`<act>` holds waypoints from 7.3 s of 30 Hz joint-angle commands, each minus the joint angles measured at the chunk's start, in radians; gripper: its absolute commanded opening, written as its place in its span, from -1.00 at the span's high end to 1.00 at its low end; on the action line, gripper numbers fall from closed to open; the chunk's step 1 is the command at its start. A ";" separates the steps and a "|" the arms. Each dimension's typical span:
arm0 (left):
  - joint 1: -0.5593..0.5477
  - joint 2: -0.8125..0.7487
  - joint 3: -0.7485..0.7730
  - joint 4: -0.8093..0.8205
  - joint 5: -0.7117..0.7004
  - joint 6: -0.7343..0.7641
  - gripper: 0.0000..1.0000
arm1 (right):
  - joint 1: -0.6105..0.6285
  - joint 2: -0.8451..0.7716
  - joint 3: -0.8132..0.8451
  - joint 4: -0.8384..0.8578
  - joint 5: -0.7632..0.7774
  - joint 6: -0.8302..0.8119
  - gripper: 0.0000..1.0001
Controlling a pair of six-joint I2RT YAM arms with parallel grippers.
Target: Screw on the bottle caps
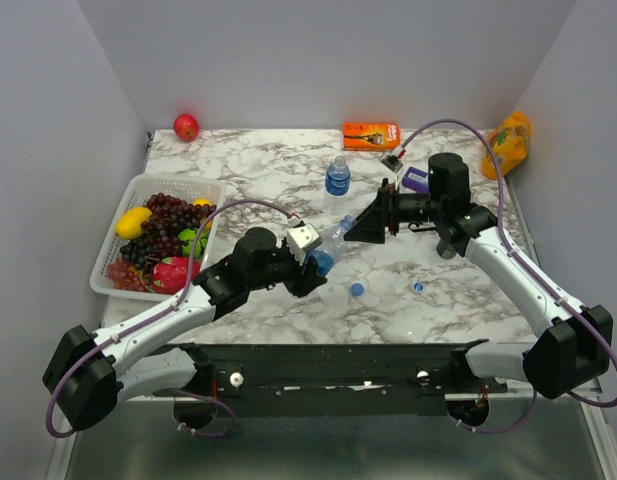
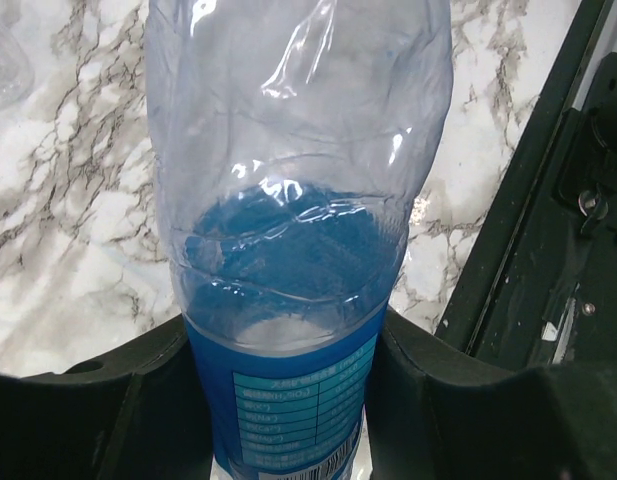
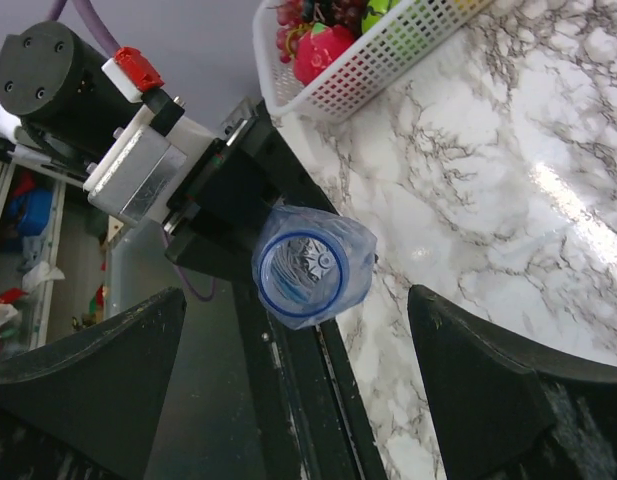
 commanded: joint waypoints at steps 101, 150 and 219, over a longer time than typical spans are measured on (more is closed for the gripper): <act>0.383 -0.310 -0.143 -0.074 0.132 0.237 1.00 | 0.383 0.320 -0.174 -0.292 0.683 -1.443 -0.02; 0.051 0.110 -0.206 0.431 0.319 0.504 1.00 | 0.380 -0.008 0.407 -0.838 0.358 -1.251 0.37; 0.026 0.113 -0.183 0.542 -0.090 0.243 1.00 | 0.360 0.366 0.580 -0.798 0.586 -0.222 0.46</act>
